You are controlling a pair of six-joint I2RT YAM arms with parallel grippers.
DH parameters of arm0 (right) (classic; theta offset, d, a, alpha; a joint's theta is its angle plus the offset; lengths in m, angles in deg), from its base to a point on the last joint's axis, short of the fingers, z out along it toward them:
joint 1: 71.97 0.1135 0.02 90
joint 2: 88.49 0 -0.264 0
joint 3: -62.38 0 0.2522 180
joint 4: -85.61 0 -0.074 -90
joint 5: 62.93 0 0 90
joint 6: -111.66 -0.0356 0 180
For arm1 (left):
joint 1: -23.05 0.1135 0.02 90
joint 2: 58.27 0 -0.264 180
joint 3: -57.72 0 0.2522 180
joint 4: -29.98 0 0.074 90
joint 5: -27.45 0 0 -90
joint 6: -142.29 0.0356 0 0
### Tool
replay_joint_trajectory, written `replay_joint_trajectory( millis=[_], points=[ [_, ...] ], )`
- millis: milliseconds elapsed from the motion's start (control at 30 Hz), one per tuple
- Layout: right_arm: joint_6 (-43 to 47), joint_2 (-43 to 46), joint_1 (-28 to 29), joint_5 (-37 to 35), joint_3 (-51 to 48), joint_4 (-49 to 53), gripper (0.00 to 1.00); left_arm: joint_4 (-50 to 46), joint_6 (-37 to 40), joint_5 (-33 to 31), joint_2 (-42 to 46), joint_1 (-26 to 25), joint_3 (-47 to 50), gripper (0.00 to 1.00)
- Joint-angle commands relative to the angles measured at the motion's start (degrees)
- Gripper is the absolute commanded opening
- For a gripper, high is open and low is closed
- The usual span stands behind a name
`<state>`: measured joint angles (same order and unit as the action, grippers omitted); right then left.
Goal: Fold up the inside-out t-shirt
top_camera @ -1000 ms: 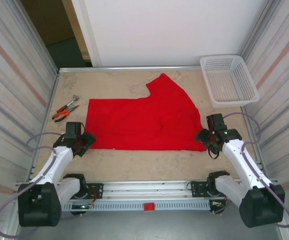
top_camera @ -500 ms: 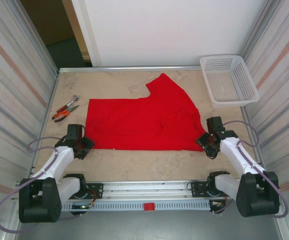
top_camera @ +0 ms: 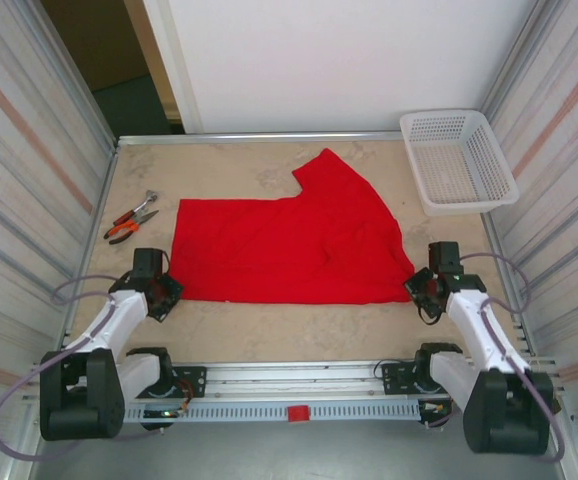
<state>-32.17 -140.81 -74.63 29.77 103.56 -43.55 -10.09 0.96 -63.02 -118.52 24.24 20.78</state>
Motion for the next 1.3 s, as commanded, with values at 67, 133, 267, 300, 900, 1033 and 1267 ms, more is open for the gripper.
replay_joint_trajectory(
  millis=[67, 133, 267, 300, 900, 1033, 1267],
  points=[
    [-2.16, 4.88, -4.98, -0.49, -1.08, 6.99, 0.00, 3.36, -2.73, 1.32, 2.68, 0.39, 2.87, 0.00],
    [-2.63, 6.02, -6.01, 0.34, -1.15, 8.22, 0.00, 2.20, -3.70, 1.63, 4.12, 0.43, 3.63, 0.00],
    [-4.15, 8.69, -6.22, 0.28, -1.26, 11.54, 0.00, -1.39, -5.55, 1.71, 8.09, 0.39, 4.86, 0.00],
    [-4.63, 9.70, -6.22, 0.28, -1.46, 12.51, 0.00, -2.59, -5.98, 1.54, 9.57, 0.40, 5.22, 0.00],
    [3.73, 6.88, -5.50, 3.85, 19.02, 13.05, 0.58, -9.53, 2.40, -1.08, 18.54, 0.39, -8.41, 0.62],
    [12.78, -8.45, -1.96, 10.10, 31.85, 6.99, 0.59, -4.96, 15.89, 0.07, 2.50, 0.39, -20.92, 0.65],
    [26.18, -42.33, 9.27, 8.92, 63.52, 13.04, 0.59, -6.07, 31.78, 3.76, -25.51, 0.74, -43.07, 0.68]
  ],
)
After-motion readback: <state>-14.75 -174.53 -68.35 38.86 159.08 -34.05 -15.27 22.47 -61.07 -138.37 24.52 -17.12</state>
